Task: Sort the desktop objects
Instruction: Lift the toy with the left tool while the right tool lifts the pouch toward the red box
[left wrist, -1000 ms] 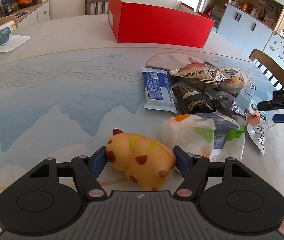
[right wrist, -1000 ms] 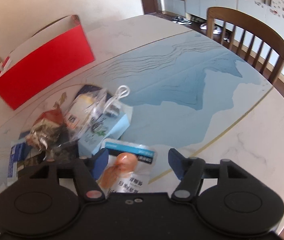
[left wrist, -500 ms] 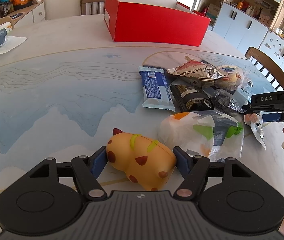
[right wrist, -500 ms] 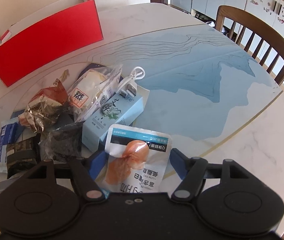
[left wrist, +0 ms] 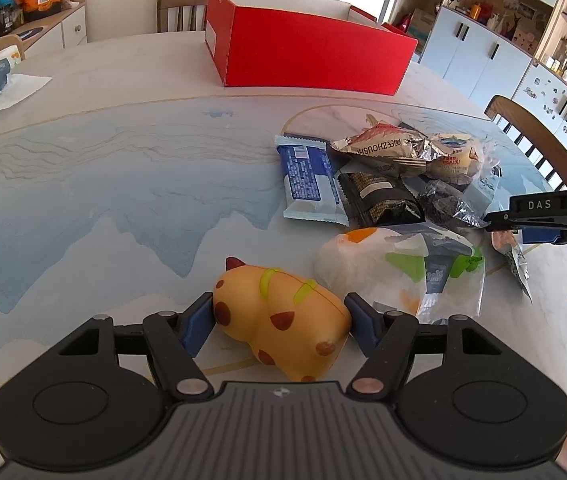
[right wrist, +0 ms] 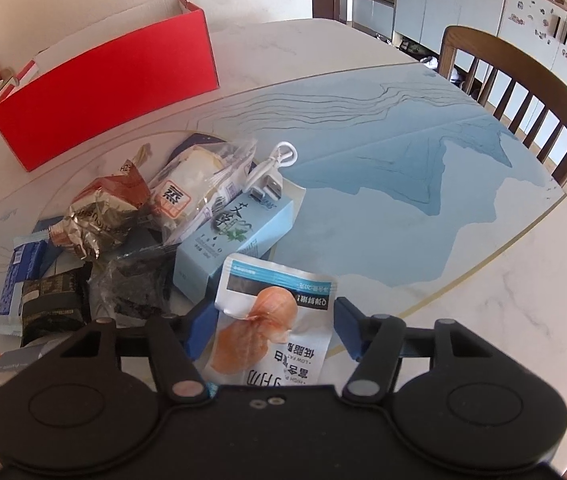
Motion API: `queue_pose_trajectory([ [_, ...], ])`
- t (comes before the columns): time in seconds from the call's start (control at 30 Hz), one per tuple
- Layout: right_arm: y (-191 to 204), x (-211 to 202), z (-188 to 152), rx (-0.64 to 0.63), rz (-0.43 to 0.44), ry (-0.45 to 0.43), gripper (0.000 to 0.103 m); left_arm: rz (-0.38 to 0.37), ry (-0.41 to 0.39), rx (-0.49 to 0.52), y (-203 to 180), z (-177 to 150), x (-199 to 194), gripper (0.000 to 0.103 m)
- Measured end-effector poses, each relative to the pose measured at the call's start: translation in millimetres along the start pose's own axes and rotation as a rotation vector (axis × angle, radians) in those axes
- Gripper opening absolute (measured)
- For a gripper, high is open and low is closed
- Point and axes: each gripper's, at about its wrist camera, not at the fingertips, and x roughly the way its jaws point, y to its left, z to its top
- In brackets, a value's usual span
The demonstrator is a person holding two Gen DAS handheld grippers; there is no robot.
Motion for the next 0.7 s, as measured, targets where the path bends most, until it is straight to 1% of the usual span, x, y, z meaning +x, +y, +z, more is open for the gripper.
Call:
queue_pose_trajectory([
  [0.33,1,-26,-1,-0.025,0.002,-0.051,0.062,-0.003,-0.037,0.025,-2,8,-11,0.069],
  [0.57,4,-48,6,-0.046,0.028,-0.082,0.062,-0.015,-0.077,0.056,-5,19,-28,0.069],
  [0.7,9,-61,14,-0.070,0.067,-0.098,0.062,-0.018,-0.100,0.058,-5,29,-37,0.069],
])
